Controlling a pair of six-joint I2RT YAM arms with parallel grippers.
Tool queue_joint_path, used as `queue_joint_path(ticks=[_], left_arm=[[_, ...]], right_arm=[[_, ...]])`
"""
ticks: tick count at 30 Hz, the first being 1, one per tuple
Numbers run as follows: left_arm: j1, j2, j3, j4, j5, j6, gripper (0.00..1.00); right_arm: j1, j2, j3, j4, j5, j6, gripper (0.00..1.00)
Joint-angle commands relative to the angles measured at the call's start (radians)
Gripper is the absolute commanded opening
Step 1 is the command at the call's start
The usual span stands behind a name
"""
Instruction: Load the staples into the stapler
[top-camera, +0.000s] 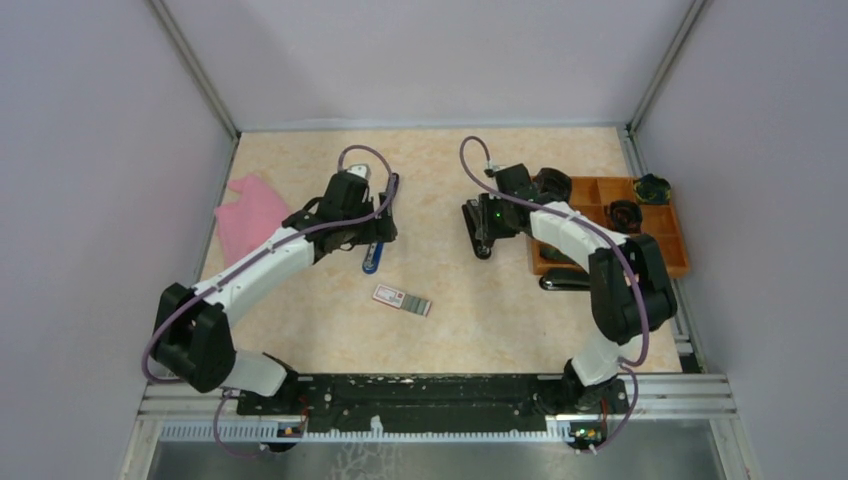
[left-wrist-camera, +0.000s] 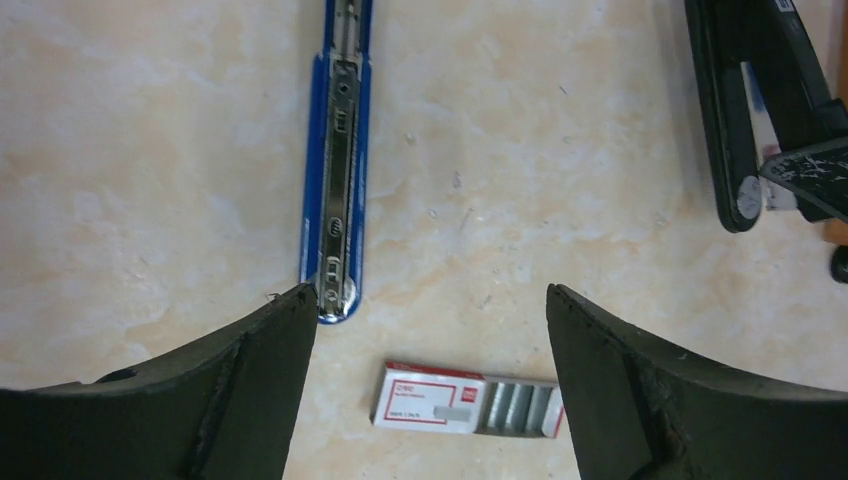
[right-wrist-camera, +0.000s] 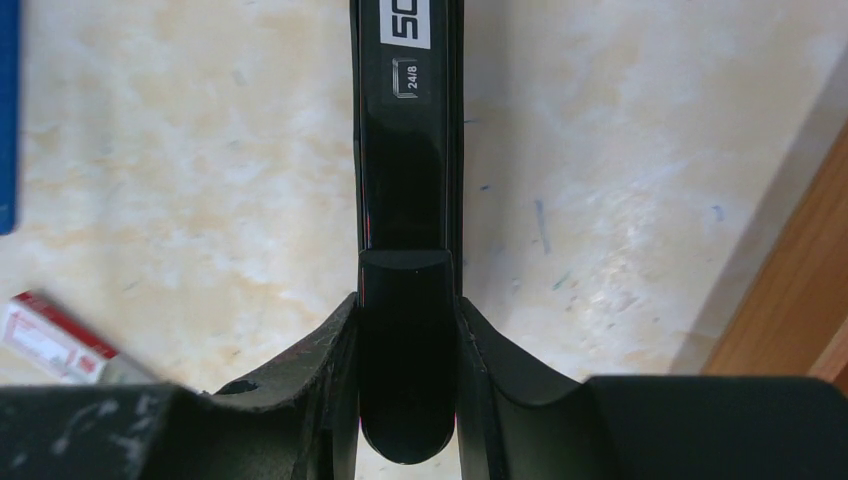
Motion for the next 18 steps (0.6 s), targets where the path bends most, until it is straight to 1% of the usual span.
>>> queue_joint_path(ticks=[1, 6, 11, 18], left_arm=[[0.001, -0.083, -0.078, 0.081, 0.142, -0.091, 0.90], [-0.001, -0.156, -0.147, 0.158, 0.252, -0.185, 0.91], [-0.015, -0.205, -0.235, 0.309, 0.371, -0.287, 0.92], [-0.051, -0.194, -0.268, 0.435, 0.432, -0.366, 0.92]], right_arm=[[0.041, -0.169, -0.018, 0.158, -0.077, 0.103, 0.02], [0.081, -0.272, -0.086, 0.259, -0.105, 0.199, 0.00], [0.115, -0.346, -0.145, 0.351, -0.134, 0.282, 0.00], [0.144, -0.430, -0.227, 0.483, -0.170, 0.391, 0.00]])
